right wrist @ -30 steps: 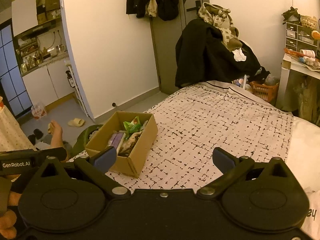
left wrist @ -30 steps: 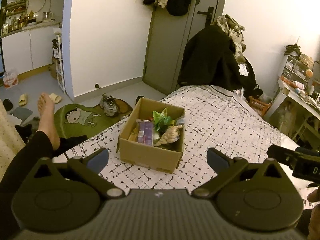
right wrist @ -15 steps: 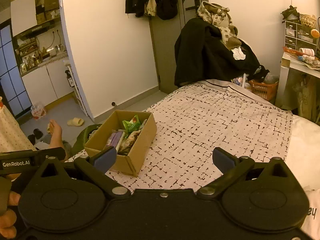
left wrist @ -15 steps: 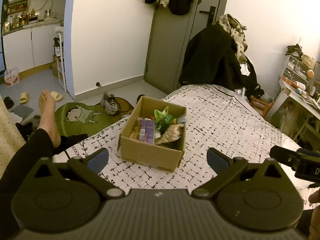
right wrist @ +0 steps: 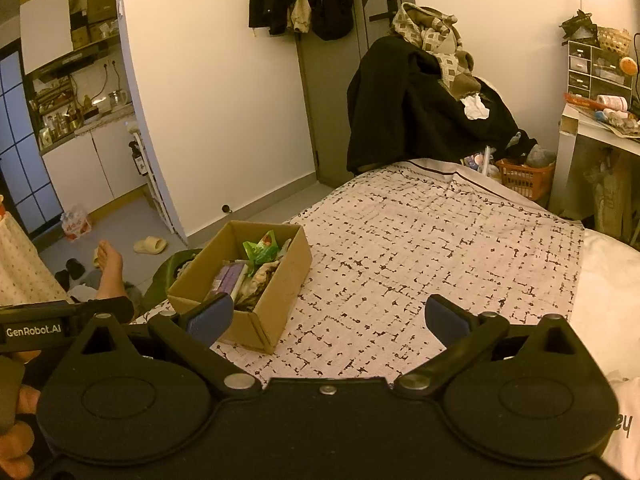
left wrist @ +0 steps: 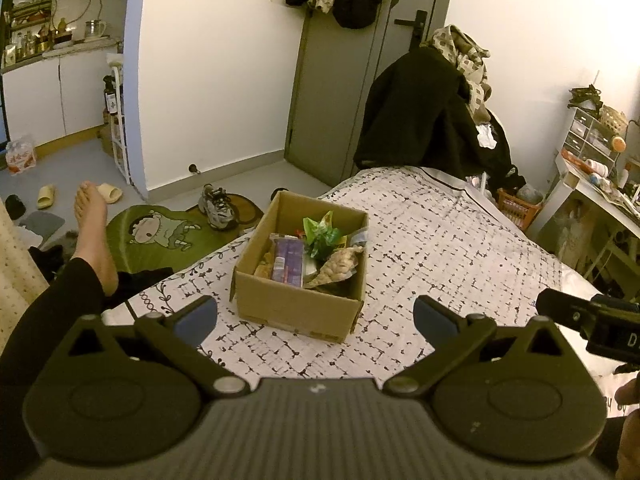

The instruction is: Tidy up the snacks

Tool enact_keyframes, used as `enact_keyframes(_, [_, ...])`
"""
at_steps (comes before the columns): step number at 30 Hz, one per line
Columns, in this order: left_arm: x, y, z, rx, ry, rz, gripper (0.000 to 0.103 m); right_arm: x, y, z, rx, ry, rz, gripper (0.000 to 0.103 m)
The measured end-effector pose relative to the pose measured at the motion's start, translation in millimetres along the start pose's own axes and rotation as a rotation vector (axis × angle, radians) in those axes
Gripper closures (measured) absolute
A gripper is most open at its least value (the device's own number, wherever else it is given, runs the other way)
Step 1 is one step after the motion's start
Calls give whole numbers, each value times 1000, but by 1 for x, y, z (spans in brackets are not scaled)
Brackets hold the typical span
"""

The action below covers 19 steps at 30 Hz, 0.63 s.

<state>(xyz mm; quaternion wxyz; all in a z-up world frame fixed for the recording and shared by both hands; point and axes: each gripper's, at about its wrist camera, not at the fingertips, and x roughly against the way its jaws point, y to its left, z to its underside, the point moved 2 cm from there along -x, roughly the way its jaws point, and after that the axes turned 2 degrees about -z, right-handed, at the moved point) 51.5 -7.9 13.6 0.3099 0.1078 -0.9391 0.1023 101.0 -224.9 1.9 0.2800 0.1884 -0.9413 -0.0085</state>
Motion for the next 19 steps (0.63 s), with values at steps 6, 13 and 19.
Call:
enact_keyframes(6, [-1, -4, 0, -5, 5, 8, 0, 0, -2, 0, 0, -1, 1, 0])
enact_keyframes(13, [-5, -13, 2, -16, 11, 20, 0, 3, -12, 2, -9, -2, 15, 0])
enact_keyframes(19, [-8, -22, 4, -30, 21, 22, 0, 3, -16, 5, -16, 6, 22, 0])
